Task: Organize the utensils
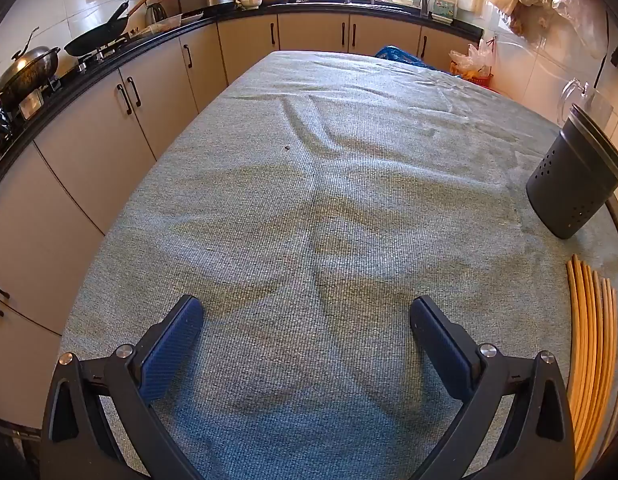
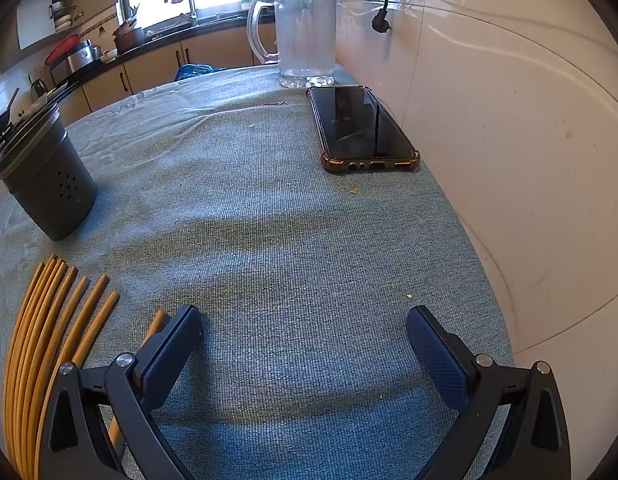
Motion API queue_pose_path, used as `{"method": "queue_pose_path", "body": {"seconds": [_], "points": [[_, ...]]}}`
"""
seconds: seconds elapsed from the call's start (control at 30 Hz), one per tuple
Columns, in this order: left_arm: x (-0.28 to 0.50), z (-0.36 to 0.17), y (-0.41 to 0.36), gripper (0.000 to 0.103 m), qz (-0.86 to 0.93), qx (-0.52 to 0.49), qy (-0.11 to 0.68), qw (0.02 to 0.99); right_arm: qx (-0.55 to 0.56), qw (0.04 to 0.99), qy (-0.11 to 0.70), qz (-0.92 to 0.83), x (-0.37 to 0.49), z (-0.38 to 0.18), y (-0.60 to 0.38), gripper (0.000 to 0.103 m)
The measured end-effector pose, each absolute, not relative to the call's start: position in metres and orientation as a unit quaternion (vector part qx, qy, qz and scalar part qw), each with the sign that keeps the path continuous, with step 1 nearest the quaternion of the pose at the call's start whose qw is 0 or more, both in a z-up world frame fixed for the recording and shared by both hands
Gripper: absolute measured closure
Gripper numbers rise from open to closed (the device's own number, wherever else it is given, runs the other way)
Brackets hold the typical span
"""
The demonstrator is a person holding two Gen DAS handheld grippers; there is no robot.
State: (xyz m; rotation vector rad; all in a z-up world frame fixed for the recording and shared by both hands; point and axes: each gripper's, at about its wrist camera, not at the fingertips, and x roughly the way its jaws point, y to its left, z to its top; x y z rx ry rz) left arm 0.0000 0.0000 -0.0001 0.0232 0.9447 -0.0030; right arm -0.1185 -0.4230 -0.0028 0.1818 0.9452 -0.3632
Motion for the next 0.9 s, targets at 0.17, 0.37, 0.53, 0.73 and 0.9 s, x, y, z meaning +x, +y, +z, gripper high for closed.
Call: {"method": "queue_pose_path", "body": {"seconds": [0.17, 0.37, 0.53, 0.73, 0.9], "points": [[0.000, 0.000, -0.001, 0.000, 0.000, 0.013, 0.454, 0.891, 0.093, 0.863, 0.467, -0.168, -0.116, -0.002, -0.426, 0.000], [-0.025, 0.019, -0.004, 0.000, 0.020, 0.014, 0.431, 0.902, 0.092, 0.857, 0.473, -0.181, -0.118, -0.003, -0.416, 0.000], [-0.076, 0.072, -0.005, 0.000, 0.016, 0.020, 0.368, 0.930, 0.111, 0.864, 0.446, -0.206, -0.161, 0.012, -0.410, 0.001], [-0.125, 0.116, -0.028, 0.000, -0.002, 0.027, 0.313, 0.949, 0.133, 0.894, 0.368, -0.219, -0.217, 0.053, -0.384, 0.001], [-0.165, 0.142, -0.041, 0.000, -0.020, 0.032, 0.275, 0.961, 0.115, 0.921, 0.294, -0.227, -0.255, 0.095, -0.353, 0.000]]}}
